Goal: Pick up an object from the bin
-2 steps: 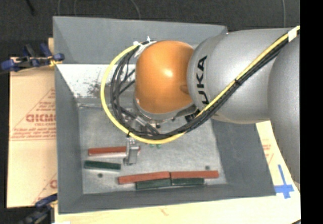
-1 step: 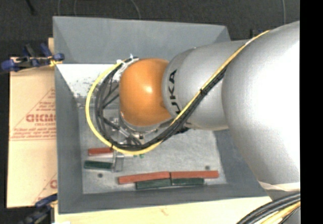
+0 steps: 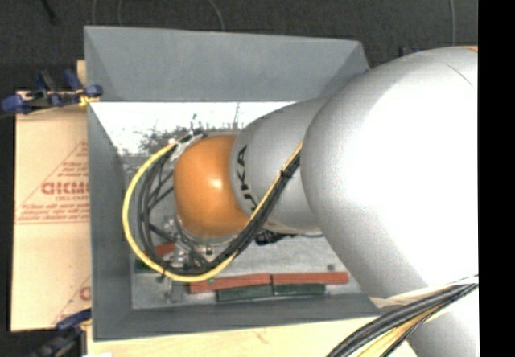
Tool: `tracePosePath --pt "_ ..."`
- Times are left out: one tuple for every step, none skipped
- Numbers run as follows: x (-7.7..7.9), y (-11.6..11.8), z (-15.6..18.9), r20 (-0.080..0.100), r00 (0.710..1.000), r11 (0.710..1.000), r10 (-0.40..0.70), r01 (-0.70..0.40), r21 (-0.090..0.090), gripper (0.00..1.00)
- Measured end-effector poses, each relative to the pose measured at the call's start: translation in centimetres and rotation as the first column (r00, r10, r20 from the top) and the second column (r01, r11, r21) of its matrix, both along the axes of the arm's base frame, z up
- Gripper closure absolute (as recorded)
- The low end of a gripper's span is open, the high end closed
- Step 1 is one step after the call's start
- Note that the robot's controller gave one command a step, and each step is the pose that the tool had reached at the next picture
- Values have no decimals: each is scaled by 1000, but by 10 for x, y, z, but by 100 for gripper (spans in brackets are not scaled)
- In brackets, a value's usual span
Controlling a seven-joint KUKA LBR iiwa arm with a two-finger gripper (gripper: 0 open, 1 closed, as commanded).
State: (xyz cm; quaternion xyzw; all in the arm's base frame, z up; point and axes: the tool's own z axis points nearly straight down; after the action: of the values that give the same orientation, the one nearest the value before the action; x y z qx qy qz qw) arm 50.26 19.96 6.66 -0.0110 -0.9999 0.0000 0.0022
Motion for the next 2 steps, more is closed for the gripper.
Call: tracePosePath --pt "13 13 4 6 996 996 -84 84 2 0" --pt "2 -1 1 8 1000 1000 0 0 0 0"
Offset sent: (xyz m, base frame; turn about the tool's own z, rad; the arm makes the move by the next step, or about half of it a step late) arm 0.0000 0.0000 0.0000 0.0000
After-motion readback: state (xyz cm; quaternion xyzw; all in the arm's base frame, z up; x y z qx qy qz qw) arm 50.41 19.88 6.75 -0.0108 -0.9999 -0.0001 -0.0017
